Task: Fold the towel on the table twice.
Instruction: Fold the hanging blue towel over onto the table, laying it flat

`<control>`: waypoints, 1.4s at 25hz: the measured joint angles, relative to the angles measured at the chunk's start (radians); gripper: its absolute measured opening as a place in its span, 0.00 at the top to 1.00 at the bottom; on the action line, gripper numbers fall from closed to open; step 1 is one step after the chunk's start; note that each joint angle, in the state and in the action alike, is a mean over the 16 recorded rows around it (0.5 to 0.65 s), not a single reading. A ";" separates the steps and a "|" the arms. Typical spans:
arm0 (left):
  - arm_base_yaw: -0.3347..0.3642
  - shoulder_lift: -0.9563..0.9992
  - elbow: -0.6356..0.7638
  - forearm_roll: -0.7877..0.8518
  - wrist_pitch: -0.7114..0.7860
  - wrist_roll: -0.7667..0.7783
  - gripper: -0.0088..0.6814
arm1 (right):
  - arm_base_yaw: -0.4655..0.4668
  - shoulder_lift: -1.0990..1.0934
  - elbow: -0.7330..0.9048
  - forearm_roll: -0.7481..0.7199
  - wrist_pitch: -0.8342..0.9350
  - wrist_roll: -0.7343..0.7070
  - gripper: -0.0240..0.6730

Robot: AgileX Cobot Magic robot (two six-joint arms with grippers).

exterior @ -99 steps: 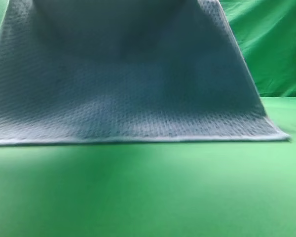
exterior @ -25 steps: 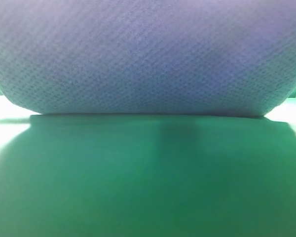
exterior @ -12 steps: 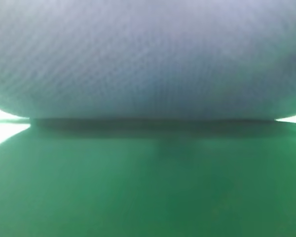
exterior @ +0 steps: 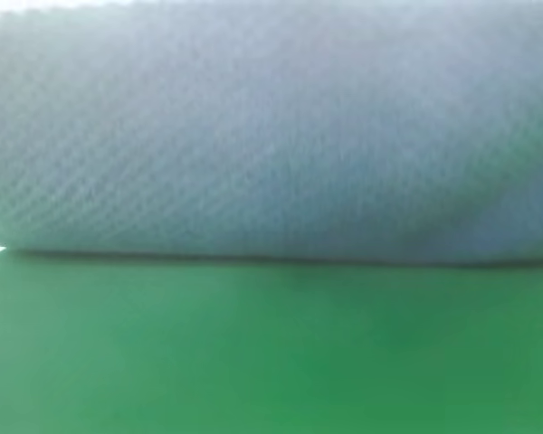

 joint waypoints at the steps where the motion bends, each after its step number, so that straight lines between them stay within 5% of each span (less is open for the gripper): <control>1: 0.000 0.026 -0.007 -0.034 -0.015 0.035 0.99 | 0.000 0.027 -0.012 0.000 -0.016 -0.004 0.97; 13: 0.000 0.358 -0.233 -0.286 -0.132 0.328 0.99 | -0.001 0.377 -0.251 -0.018 -0.161 -0.061 0.97; 35: 0.002 0.815 -0.608 -0.309 -0.206 0.416 0.94 | -0.017 0.815 -0.572 -0.035 -0.288 -0.094 0.96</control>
